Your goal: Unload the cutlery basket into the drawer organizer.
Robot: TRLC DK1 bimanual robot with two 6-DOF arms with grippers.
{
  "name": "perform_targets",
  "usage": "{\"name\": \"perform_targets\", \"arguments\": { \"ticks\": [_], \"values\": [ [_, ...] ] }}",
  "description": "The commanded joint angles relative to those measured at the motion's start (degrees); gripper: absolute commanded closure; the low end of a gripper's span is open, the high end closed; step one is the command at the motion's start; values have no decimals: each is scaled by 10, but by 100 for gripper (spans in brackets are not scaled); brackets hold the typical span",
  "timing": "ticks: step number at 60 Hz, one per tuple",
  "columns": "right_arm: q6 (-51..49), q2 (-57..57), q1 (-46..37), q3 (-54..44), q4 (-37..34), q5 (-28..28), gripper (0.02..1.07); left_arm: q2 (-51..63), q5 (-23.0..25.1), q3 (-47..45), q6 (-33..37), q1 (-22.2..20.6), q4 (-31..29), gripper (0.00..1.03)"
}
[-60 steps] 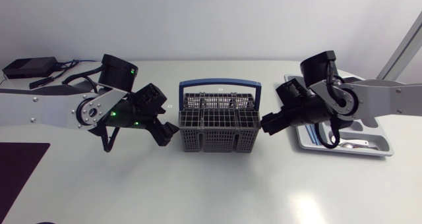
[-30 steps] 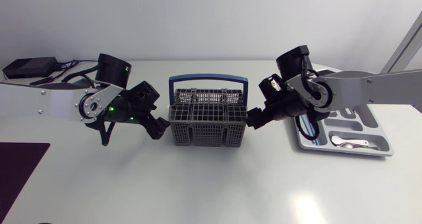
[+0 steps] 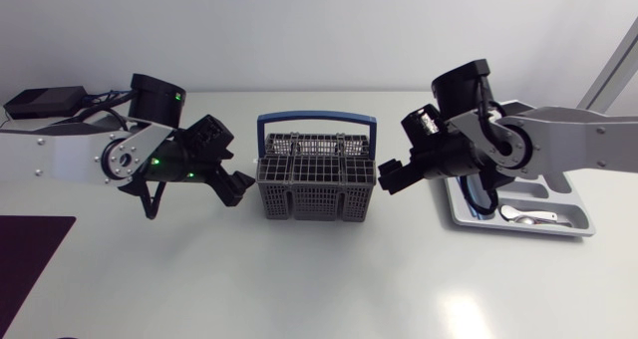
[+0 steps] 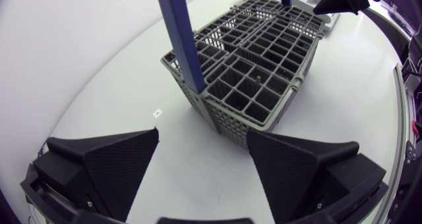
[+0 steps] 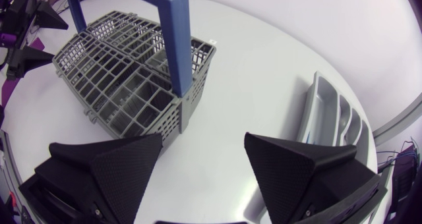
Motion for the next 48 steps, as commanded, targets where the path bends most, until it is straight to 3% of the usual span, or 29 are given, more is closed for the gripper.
{"name": "perform_targets", "arguments": {
  "ticks": [1,18,48],
  "values": [
    [-9,-37,-5,-30,5,8,7,-47,7,-27,-2,5,10,5],
    [-47,-196,-49,-93,14,21,7,-212,7,-86,-23,41,-10,4],
    [-90,-376,-119,-212,42,25,7,-394,1,-166,-70,98,-33,4]
  ]
}}
